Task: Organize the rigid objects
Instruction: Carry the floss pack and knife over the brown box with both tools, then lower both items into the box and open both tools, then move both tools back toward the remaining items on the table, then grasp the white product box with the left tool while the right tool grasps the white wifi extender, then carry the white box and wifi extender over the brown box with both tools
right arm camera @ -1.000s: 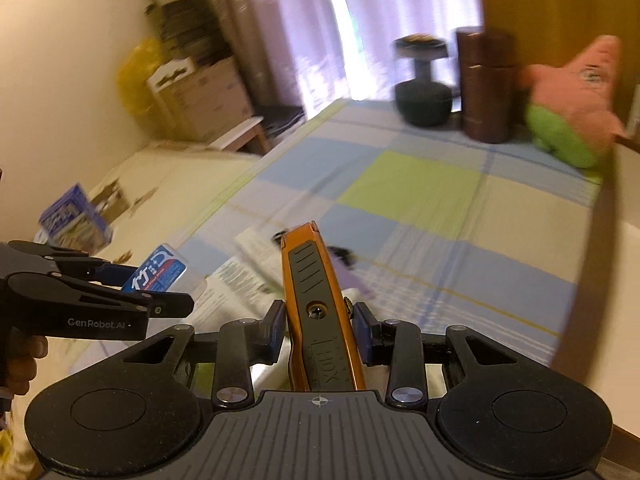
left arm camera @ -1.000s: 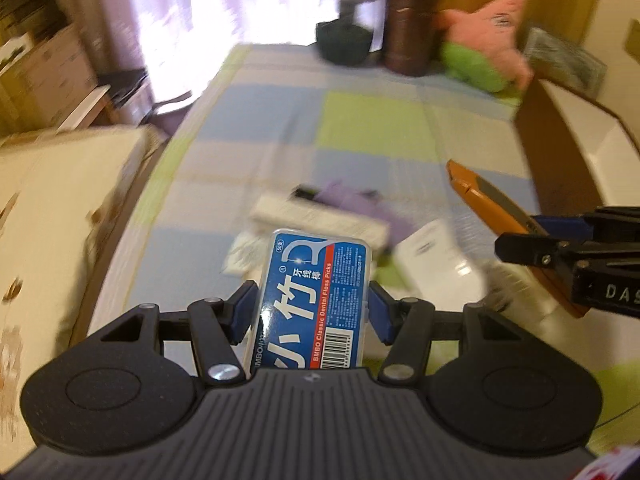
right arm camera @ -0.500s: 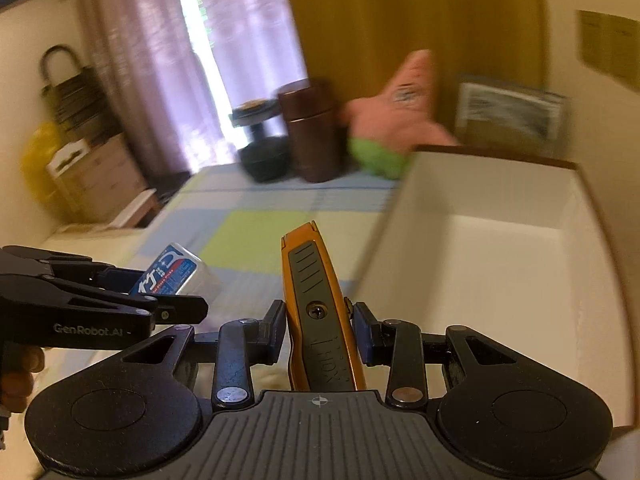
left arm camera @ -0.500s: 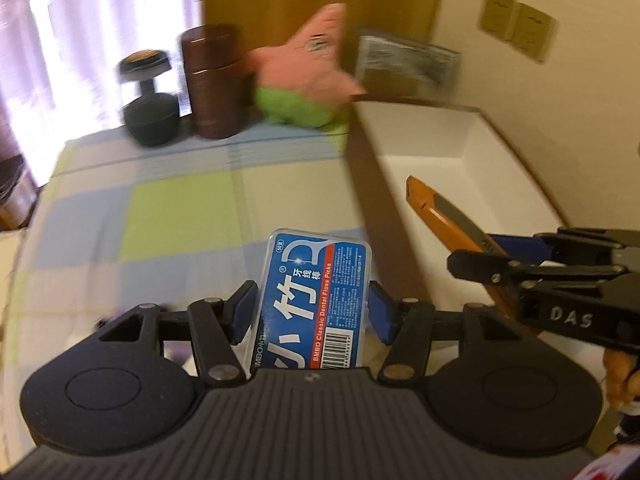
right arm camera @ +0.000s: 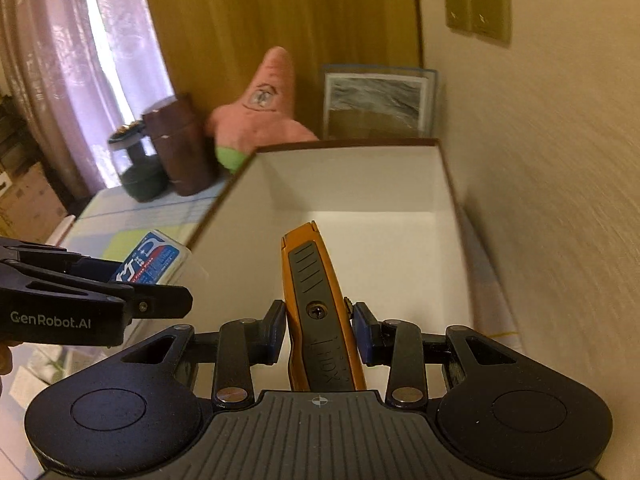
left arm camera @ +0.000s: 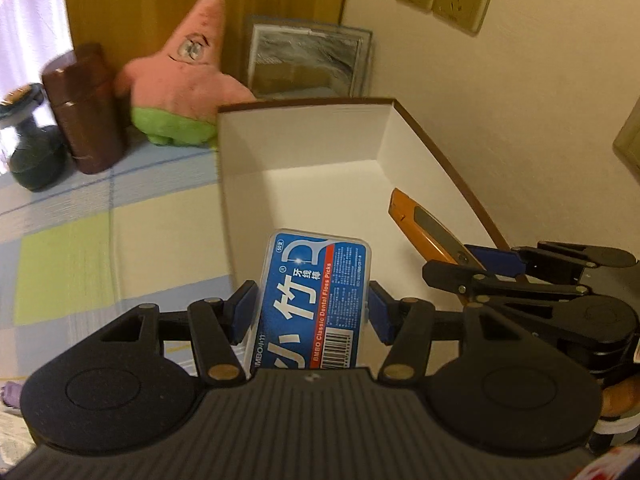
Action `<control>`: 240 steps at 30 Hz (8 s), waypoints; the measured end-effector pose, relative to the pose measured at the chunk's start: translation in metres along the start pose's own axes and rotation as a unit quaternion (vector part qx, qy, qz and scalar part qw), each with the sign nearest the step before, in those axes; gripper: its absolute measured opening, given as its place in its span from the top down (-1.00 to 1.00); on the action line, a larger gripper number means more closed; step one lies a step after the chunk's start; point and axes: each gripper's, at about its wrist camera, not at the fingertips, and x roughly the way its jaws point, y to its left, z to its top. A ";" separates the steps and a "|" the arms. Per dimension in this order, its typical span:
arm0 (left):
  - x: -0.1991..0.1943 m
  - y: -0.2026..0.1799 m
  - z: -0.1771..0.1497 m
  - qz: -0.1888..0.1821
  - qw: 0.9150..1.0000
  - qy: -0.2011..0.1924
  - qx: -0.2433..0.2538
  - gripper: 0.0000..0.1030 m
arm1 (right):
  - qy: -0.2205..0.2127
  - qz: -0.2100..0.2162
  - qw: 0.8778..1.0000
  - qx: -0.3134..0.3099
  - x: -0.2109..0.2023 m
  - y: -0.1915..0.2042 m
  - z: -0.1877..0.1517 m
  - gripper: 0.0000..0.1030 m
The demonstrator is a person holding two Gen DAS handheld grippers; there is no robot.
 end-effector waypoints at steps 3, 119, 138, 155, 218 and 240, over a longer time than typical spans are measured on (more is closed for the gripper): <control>0.020 -0.008 0.005 0.005 1.000 0.016 0.002 -0.04 | 0.013 -0.008 1.000 0.000 0.012 -0.013 0.000 0.36; -0.094 0.158 -0.224 0.166 0.986 0.024 -0.008 -0.28 | 0.114 0.122 0.984 -0.069 0.022 0.214 -0.122 0.02; -0.113 0.205 -0.265 0.244 0.966 0.046 -0.071 -0.29 | 0.116 0.134 0.978 -0.111 0.042 0.226 -0.117 0.01; -0.129 0.259 -0.233 0.227 0.944 0.019 -0.240 -0.32 | 0.110 0.134 0.977 -0.125 0.057 0.238 -0.109 0.01; -0.106 0.250 -0.272 0.208 0.958 0.103 -0.169 -0.09 | 0.137 0.143 0.946 -0.257 0.093 0.299 -0.151 -0.03; -0.132 0.229 -0.249 0.197 0.967 0.064 -0.146 -0.08 | 0.124 0.159 0.957 -0.208 0.069 0.288 -0.136 -0.02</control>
